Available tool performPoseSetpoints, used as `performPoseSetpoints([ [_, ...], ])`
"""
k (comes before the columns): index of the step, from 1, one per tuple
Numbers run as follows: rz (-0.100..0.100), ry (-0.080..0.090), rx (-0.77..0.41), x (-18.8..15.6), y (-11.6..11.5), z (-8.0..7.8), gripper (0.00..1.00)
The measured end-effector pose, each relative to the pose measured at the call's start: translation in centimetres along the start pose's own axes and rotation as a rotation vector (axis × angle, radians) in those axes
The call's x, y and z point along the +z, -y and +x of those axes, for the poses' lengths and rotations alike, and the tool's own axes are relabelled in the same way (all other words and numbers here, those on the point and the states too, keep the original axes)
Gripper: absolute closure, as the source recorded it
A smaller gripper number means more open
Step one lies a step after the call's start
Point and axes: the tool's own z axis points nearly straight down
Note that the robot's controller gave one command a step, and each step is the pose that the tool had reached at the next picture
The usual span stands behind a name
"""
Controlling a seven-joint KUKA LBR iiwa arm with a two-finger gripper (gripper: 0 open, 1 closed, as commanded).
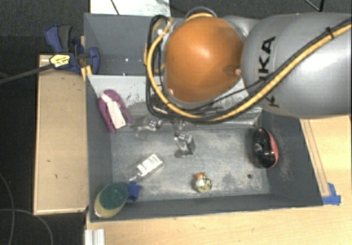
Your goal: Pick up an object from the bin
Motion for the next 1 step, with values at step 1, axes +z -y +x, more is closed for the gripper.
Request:
performPoseSetpoints([
  [1, -0.007, -0.005, -0.181, 10.08, -2.02, -0.29, 0.0],
])
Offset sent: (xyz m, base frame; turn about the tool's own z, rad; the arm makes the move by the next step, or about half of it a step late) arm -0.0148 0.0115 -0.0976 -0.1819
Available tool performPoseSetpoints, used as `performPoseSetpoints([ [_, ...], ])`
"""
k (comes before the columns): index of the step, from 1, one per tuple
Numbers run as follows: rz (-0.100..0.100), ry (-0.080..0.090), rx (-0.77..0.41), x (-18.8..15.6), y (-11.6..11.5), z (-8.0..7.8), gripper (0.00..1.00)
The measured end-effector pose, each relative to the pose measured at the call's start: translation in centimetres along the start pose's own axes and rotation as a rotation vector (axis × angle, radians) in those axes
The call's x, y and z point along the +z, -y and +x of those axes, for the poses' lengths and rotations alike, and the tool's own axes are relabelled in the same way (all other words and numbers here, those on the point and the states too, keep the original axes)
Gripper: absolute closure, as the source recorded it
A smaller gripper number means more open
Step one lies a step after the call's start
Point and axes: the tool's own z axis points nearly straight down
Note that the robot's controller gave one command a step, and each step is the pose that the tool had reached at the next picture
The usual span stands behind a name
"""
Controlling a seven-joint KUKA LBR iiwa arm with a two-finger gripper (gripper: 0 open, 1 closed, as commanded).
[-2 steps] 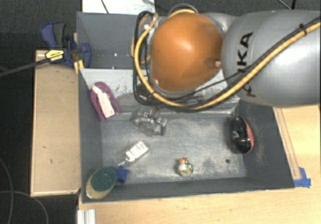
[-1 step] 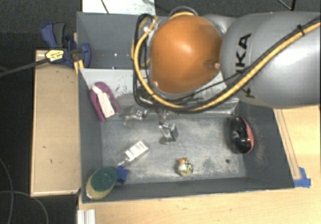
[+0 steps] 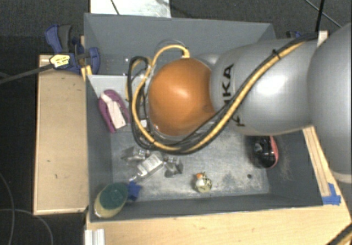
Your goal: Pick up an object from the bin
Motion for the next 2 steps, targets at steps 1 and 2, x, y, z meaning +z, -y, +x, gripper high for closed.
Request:
performPoseSetpoints([
  [1, 0.002, -0.001, 0.113, 7.46, 4.06, 1.35, 0.0],
  [2, 0.005, 0.003, 0.113, 7.09, 4.07, 1.15, 1.0],
])
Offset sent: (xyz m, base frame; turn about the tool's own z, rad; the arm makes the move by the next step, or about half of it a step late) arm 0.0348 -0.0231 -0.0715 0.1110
